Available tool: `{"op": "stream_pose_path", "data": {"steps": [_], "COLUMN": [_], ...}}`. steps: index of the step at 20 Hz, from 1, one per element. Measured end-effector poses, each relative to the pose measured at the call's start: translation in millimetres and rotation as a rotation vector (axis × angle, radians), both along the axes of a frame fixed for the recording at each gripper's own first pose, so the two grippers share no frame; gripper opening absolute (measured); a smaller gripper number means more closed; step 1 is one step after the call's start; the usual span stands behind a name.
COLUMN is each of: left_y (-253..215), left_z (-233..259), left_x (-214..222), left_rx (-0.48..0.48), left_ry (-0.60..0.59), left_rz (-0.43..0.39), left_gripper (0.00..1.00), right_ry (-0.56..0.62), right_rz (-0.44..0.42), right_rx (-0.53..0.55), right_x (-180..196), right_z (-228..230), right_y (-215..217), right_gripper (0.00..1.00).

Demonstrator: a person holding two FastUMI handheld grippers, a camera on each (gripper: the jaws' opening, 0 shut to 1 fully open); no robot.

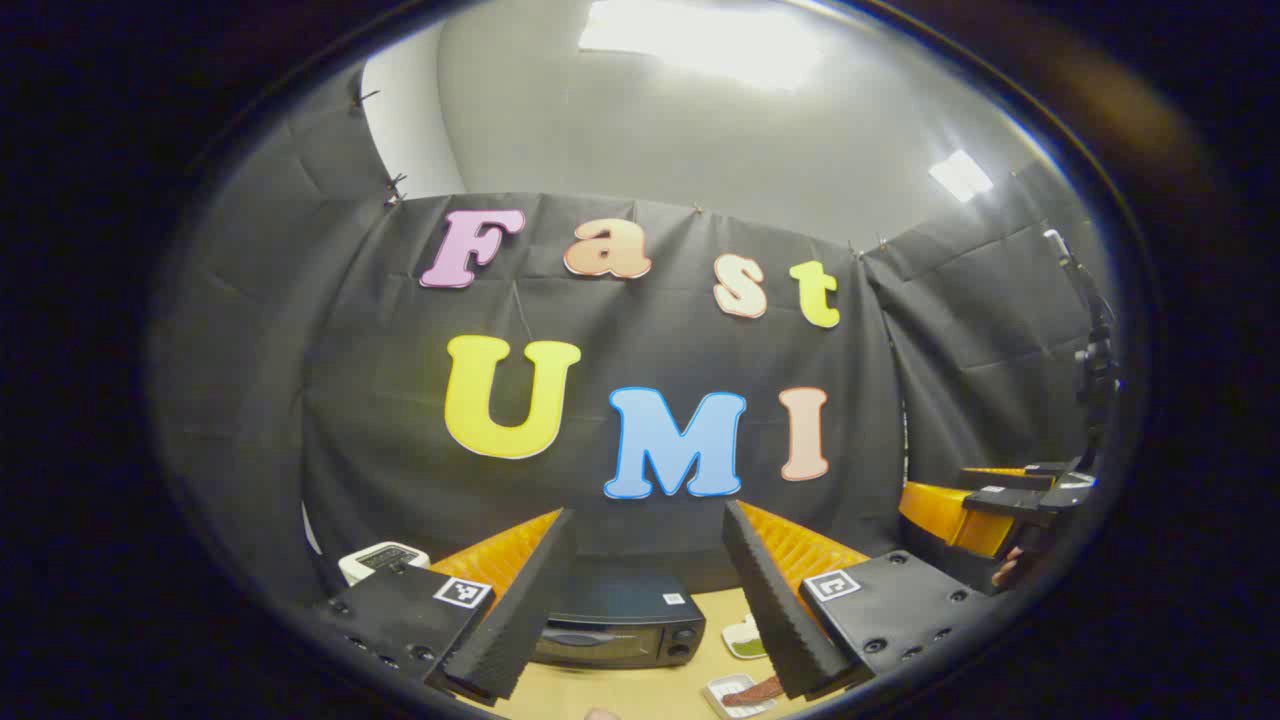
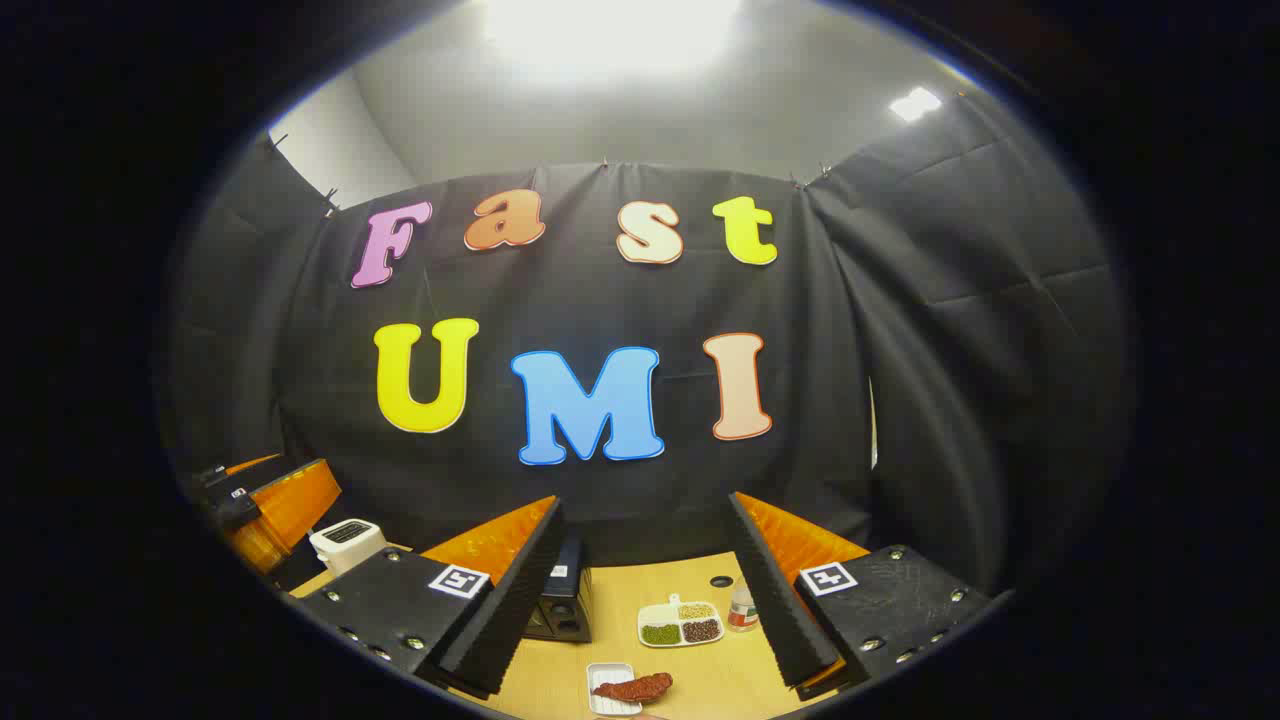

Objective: Open the electric oven with the left hand, put the food in, and close the electric oven.

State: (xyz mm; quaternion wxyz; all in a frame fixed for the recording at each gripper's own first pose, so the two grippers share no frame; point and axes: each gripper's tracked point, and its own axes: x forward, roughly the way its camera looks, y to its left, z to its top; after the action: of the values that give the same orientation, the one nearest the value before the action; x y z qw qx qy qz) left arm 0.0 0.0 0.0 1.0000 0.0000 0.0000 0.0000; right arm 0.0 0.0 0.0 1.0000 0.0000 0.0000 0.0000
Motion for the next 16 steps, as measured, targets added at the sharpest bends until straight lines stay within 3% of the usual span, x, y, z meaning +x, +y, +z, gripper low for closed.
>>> {"op": "stream_pose_path", "data": {"steps": [16], "left_y": [-4.0], "left_z": [-23.5], "left_x": [8.2], "left_rx": [0.005], "left_ry": [0.072], "left_rz": [0.005], "left_gripper": [0.98], "right_ry": [0.024], "right_rz": [0.013], "right_rx": [0.011], "right_x": [18.6], "right_z": [-10.1], "right_y": [-1.1], "right_gripper": [0.97]}}
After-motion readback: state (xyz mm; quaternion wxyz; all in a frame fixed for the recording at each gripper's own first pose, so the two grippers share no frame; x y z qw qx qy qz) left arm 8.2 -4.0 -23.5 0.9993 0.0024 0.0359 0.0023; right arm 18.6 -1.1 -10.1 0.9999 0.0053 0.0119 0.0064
